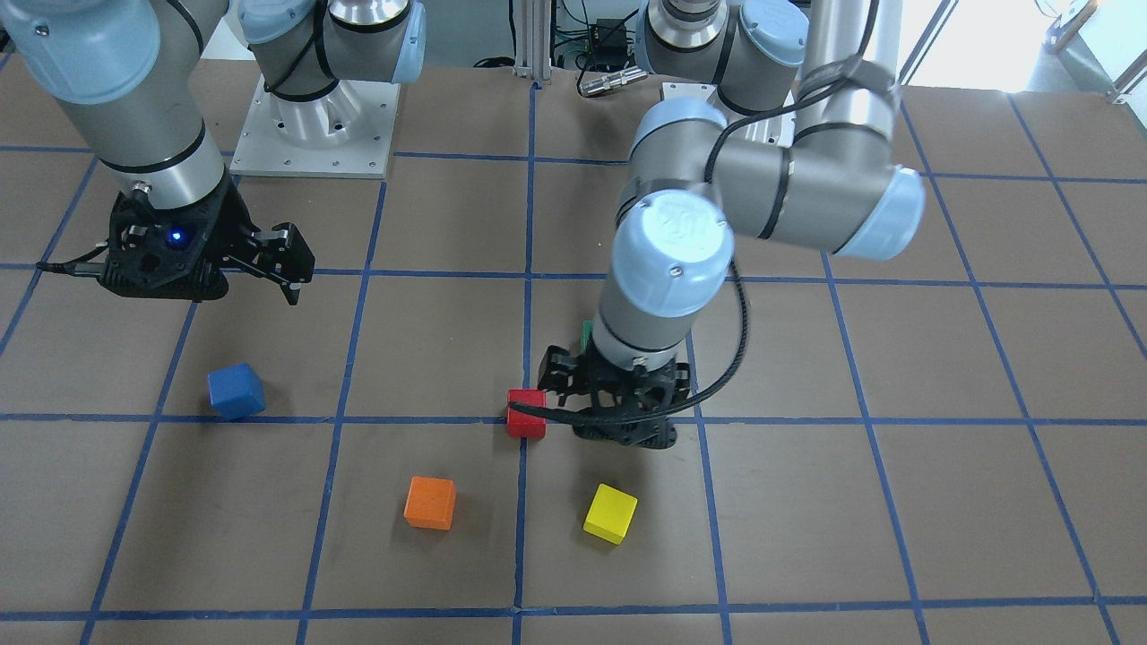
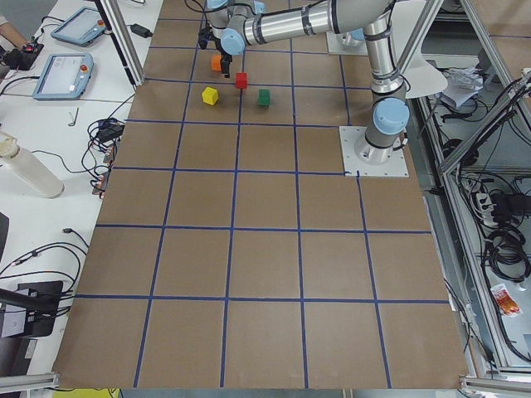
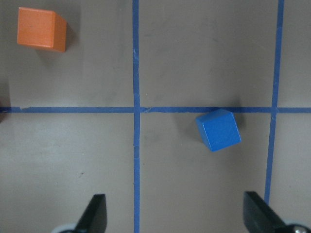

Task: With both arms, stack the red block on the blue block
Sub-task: 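Open the left gripper and raise it while the right arm reaches over, then lower the right gripper onto the red cube and grasp it while the left arm retracts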

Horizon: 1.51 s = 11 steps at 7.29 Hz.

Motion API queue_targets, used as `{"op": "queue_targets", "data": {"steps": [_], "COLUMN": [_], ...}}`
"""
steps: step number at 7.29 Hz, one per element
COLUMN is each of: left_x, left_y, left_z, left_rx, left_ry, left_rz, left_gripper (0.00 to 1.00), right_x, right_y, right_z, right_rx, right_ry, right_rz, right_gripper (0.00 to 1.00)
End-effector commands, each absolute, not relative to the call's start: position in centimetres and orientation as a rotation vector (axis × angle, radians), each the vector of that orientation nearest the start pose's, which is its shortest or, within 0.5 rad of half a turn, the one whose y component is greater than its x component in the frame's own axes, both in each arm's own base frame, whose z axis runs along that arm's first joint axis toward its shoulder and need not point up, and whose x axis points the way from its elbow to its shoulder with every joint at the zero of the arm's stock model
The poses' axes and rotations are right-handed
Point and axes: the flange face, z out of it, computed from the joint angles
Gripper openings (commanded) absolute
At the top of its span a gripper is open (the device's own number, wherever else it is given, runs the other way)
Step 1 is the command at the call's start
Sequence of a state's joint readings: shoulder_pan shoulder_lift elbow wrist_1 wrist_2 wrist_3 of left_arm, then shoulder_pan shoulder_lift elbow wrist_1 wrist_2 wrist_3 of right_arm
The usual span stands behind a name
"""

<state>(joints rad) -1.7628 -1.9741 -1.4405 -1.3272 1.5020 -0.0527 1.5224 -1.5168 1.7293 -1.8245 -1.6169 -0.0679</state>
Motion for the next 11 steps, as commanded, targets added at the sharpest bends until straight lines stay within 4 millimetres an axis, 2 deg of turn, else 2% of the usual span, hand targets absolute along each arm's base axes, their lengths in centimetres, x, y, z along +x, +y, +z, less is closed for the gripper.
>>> {"op": "queue_targets", "data": {"steps": [1,2,3,4,5,6,7,8,11], "left_x": [-18.1,-15.6,-13.9,-13.8,-13.3,-13.8,-13.9,-13.8,-13.4], "left_y": [-57.7,-55.3,-52.3,-50.9,-51.0,-52.1,-50.8,-49.8,-49.3], "left_z": [45.1,49.4,52.9,53.0,50.8,48.8,48.7,48.4,48.3], "left_rx": [0.336,0.342,0.308,0.309,0.288,0.290,0.297,0.293,0.288], "left_ry": [3.190,3.171,3.170,3.175,3.189,3.169,3.164,3.156,3.118], "left_rz": [0.012,-0.035,-0.043,-0.037,-0.025,-0.120,-0.128,-0.102,-0.088], "left_gripper": [1.00,1.00,1.00,1.00,1.00,1.00,1.00,1.00,1.00], "right_x": [12.9,16.5,21.6,26.4,29.2,31.4,33.4,34.5,34.9], "right_y": [-52.9,-53.4,-53.9,-53.4,-53.4,-54.0,-54.6,-55.3,-55.8], "right_z": [38.1,35.8,33.6,31.0,29.0,28.2,27.6,26.0,22.8], "right_rx": [-0.089,-0.113,-0.096,-0.101,-0.091,-0.080,-0.098,-0.087,-0.090], "right_ry": [3.138,3.126,3.120,3.113,3.111,3.097,3.089,3.095,3.109], "right_rz": [-0.039,-0.012,-0.073,-0.080,-0.077,-0.067,-0.065,-0.037,0.034], "right_gripper": [1.00,1.00,1.00,1.00,1.00,1.00,1.00,1.00,1.00]}}
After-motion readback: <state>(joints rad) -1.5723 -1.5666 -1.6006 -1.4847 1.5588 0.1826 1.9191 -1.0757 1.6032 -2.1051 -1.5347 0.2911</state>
